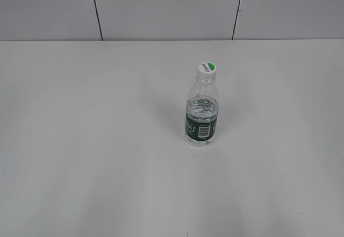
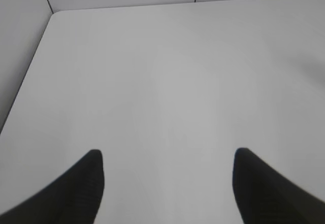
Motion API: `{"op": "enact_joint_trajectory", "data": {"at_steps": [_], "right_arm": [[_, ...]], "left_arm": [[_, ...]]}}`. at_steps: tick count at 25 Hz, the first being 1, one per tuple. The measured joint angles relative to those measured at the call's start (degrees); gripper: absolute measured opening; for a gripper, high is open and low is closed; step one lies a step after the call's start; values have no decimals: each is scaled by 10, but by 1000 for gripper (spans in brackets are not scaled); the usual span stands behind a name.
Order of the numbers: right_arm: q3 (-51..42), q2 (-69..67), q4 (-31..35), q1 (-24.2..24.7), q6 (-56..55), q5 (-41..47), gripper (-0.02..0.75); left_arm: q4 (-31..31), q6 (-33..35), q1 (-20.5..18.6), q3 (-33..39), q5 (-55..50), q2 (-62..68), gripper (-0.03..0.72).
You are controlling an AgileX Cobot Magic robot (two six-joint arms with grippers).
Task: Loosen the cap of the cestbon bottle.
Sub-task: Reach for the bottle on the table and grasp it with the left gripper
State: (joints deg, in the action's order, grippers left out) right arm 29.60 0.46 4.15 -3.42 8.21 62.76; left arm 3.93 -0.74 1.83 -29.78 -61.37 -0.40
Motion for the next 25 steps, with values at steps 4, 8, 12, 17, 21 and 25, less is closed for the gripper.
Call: {"op": "enact_joint_trajectory", "data": {"at_steps": [4, 8, 12, 17, 21, 25], "right_arm": [[0, 0, 0, 0, -1, 0, 503], [0, 0, 0, 0, -1, 0, 503], [0, 0, 0, 0, -1, 0, 503], [0, 0, 0, 0, -1, 0, 503], [0, 0, 0, 0, -1, 0, 503], [0, 0, 0, 0, -1, 0, 503]], "left_arm": [[0, 0, 0, 0, 0, 0, 477], [0, 0, 0, 0, 0, 0, 475], [0, 0, 0, 0, 0, 0, 475], [0, 0, 0, 0, 0, 0, 473], [0, 0, 0, 0, 0, 0, 463], [0, 0, 0, 0, 0, 0, 464]]}}
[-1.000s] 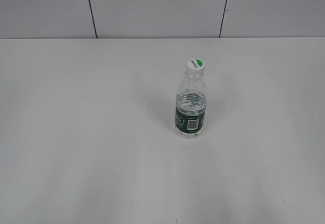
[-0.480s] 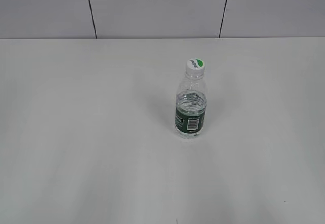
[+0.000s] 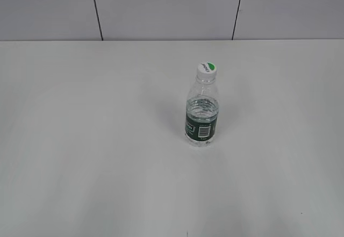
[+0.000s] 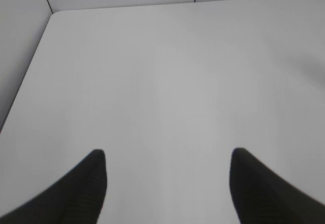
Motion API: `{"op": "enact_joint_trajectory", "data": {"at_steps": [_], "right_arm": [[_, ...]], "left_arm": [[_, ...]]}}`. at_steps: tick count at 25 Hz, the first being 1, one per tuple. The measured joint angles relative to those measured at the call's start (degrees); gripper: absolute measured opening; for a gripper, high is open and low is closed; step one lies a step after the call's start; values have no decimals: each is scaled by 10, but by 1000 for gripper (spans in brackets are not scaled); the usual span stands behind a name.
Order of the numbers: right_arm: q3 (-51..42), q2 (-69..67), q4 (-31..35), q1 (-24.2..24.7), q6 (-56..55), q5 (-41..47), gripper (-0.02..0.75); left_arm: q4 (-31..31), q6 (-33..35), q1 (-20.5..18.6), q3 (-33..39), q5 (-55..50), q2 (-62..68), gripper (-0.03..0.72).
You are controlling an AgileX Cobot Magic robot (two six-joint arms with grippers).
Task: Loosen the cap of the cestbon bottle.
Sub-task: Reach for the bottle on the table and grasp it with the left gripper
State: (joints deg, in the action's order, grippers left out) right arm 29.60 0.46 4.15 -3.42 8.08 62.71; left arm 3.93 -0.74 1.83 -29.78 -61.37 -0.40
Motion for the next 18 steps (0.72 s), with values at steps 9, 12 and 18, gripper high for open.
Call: {"op": "enact_joint_trajectory", "data": {"at_steps": [9, 12, 18], "right_arm": [[0, 0, 0, 0, 0, 0, 503], [0, 0, 0, 0, 0, 0, 503], [0, 0, 0, 0, 0, 0, 503]], "left_arm": [[0, 0, 0, 0, 0, 0, 463], [0, 0, 0, 0, 0, 0, 463], [0, 0, 0, 0, 0, 0, 462]]}}
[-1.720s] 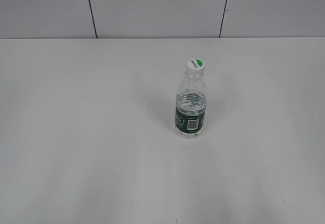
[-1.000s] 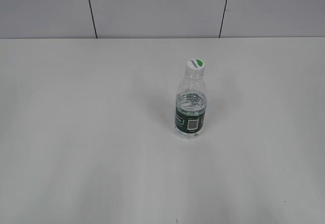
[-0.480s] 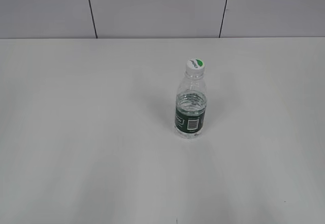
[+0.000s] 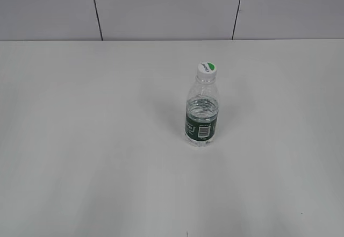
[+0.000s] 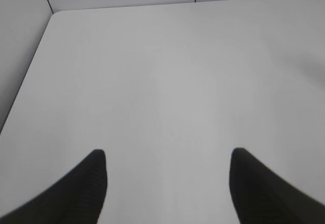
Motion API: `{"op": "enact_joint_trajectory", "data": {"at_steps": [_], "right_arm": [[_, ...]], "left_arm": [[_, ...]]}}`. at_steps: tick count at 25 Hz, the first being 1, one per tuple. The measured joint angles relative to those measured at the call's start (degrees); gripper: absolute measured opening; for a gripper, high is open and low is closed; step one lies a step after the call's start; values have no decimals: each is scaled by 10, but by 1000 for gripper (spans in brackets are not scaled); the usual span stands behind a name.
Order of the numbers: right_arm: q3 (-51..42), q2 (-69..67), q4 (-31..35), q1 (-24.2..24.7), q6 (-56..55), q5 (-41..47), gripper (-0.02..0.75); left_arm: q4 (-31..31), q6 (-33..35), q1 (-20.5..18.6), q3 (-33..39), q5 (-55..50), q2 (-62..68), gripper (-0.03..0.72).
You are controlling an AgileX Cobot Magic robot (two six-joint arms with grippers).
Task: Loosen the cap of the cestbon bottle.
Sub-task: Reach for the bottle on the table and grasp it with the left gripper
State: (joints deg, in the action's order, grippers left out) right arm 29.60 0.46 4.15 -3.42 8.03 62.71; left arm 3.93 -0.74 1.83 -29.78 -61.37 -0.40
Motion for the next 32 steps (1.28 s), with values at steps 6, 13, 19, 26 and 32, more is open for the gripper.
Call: {"op": "enact_joint_trajectory", "data": {"at_steps": [6, 13, 19, 26, 32], "right_arm": [[0, 0, 15, 0, 0, 0, 503], [0, 0, 15, 0, 0, 0, 503], [-1, 0, 15, 0, 0, 0, 503], [-1, 0, 15, 0, -1, 0, 503], [-1, 0, 15, 0, -1, -1, 503]], "left_arm": [[0, 0, 0, -3, 5, 0, 461], [0, 0, 0, -12, 107, 8, 461], [-3, 0, 0, 13, 210, 45, 461], [-57, 0, 0, 112, 373, 68, 452], [-62, 0, 0, 141, 482, 136, 451]]}}
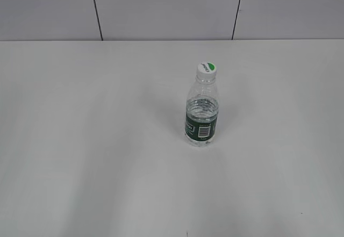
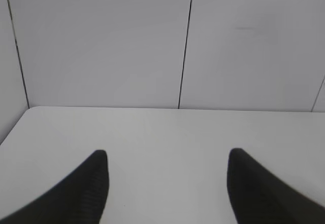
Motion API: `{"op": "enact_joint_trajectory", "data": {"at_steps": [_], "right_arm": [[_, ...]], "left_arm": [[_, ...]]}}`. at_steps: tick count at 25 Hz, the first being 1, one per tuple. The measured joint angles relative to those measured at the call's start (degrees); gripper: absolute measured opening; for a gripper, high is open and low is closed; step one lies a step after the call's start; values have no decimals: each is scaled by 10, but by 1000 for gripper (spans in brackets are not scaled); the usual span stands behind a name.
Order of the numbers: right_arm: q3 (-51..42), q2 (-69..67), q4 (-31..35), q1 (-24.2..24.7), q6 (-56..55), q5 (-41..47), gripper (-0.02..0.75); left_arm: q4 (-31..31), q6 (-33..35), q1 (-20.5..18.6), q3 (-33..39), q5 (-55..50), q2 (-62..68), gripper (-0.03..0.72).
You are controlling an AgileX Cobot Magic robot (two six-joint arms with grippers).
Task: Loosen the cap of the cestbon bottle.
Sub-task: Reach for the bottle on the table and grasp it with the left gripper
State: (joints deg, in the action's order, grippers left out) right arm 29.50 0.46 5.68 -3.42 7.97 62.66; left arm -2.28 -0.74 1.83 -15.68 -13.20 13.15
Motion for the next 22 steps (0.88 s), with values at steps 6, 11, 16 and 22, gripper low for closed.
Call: {"op": "enact_joint_trajectory", "data": {"at_steps": [6, 11, 16, 22], "right_arm": [[0, 0, 0, 0, 0, 0, 503], [0, 0, 0, 0, 0, 0, 503], [0, 0, 0, 0, 0, 0, 503], [0, 0, 0, 0, 0, 0, 503]], "left_arm": [[23, 0, 0, 26, 127, 111, 451], [42, 0, 0, 32, 220, 206, 451], [44, 0, 0, 33, 315, 294, 451], [57, -19, 0, 33, 448, 428, 451]]}}
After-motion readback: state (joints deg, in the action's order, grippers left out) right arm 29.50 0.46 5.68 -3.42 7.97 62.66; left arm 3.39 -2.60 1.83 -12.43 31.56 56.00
